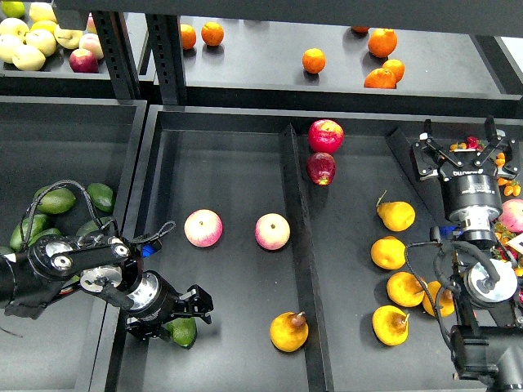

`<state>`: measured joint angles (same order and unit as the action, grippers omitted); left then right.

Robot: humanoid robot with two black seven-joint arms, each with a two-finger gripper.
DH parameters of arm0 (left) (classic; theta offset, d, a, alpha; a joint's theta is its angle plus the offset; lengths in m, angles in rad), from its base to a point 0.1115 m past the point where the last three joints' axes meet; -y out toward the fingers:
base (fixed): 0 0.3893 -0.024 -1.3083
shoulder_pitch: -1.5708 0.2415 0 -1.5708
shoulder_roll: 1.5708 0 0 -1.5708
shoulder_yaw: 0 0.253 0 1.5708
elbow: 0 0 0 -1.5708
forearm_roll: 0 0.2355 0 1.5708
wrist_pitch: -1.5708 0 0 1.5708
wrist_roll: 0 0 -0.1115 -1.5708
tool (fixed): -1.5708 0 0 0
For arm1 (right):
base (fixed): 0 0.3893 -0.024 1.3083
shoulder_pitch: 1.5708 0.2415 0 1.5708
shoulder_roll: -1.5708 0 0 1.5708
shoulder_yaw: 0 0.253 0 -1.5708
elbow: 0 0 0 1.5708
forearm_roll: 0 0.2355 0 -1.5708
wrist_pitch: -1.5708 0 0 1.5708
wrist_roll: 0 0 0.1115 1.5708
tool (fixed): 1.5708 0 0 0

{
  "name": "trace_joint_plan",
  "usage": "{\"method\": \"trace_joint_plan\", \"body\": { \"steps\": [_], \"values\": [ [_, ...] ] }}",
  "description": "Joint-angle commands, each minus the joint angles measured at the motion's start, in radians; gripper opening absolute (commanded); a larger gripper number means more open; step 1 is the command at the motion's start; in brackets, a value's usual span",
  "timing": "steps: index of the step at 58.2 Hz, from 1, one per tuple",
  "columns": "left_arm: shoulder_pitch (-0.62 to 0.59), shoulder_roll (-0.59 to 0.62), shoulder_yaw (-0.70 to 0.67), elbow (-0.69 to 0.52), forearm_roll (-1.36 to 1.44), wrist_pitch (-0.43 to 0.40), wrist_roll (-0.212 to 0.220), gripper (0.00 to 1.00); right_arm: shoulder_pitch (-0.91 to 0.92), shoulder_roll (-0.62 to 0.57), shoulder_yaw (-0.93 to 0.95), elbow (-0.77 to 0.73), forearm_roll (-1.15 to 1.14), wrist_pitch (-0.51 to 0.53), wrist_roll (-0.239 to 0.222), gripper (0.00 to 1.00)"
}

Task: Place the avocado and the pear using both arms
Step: 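Close the left gripper around the green avocado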

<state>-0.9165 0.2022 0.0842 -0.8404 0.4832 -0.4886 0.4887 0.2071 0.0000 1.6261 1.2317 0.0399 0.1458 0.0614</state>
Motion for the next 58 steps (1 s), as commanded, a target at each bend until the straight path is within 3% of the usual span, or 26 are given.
{"method": "trace_joint_plan", "body": {
  "steps": [1,58],
  "values": [
    [0.005,-0.006,0.000,0.011,0.002,0.000,0.000,0.91,0.000,0.000,0.001,0.000,0.000,0.000,0.002,0.99],
    [0.033,-0.063,-0.047,0.110,0.037,0.000,0.000,0.50,-0.005,0.000,0.015,-0.001,-0.002,0.024,0.003,0.99]
  ]
}}
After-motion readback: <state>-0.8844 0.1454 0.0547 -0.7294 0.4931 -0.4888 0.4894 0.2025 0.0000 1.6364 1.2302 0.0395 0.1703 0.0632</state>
